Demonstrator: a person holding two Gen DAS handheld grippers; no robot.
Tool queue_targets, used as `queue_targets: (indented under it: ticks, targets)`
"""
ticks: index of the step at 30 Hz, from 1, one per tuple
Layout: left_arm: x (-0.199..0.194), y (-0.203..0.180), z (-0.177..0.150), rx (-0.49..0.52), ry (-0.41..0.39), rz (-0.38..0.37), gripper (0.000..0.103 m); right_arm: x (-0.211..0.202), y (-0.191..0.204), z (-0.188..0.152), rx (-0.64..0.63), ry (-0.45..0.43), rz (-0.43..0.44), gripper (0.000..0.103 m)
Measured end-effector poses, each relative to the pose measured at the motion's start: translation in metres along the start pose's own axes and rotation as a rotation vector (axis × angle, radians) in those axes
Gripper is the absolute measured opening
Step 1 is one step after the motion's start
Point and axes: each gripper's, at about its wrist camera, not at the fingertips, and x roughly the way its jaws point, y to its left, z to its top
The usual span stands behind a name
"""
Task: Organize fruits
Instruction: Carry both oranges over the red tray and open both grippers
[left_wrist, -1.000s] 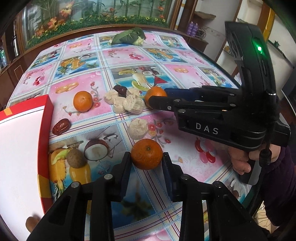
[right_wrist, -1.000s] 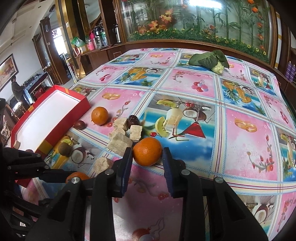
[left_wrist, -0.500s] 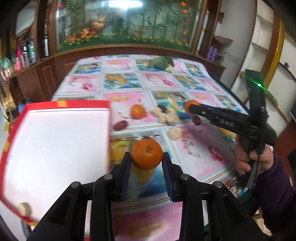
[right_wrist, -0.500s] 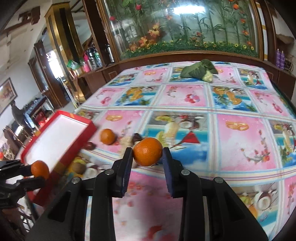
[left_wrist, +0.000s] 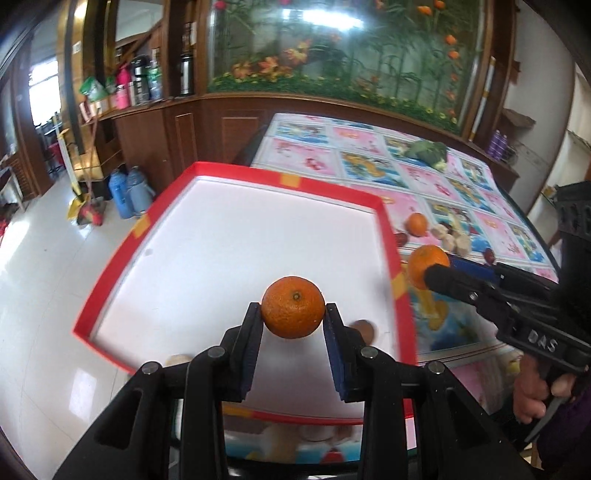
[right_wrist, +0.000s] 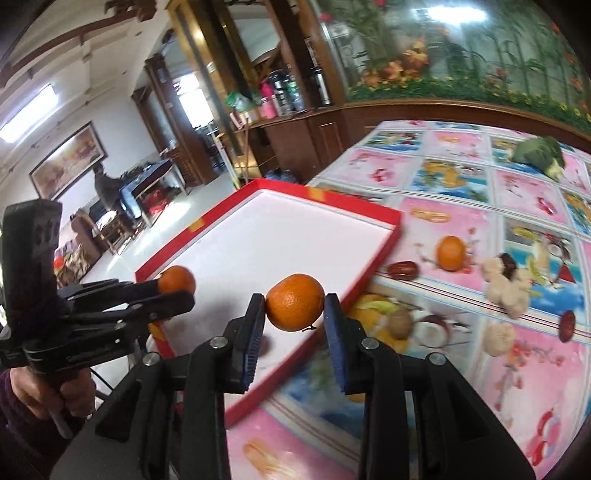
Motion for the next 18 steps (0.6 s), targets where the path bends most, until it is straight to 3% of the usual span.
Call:
queue_targets:
  ticks: [9,18]
  targets:
    - [0.003,0.041,0.002,-0.066,-0.023,0.094,0.033,0.034,0.039,0.005,-0.051,0.048,0.005,0.035]
    - [0.017,0.062,-0.005,-0.12,0.016,0.137,0.033,0.067,0.064,0.0,-0.123,0.141,-0.004,0.035]
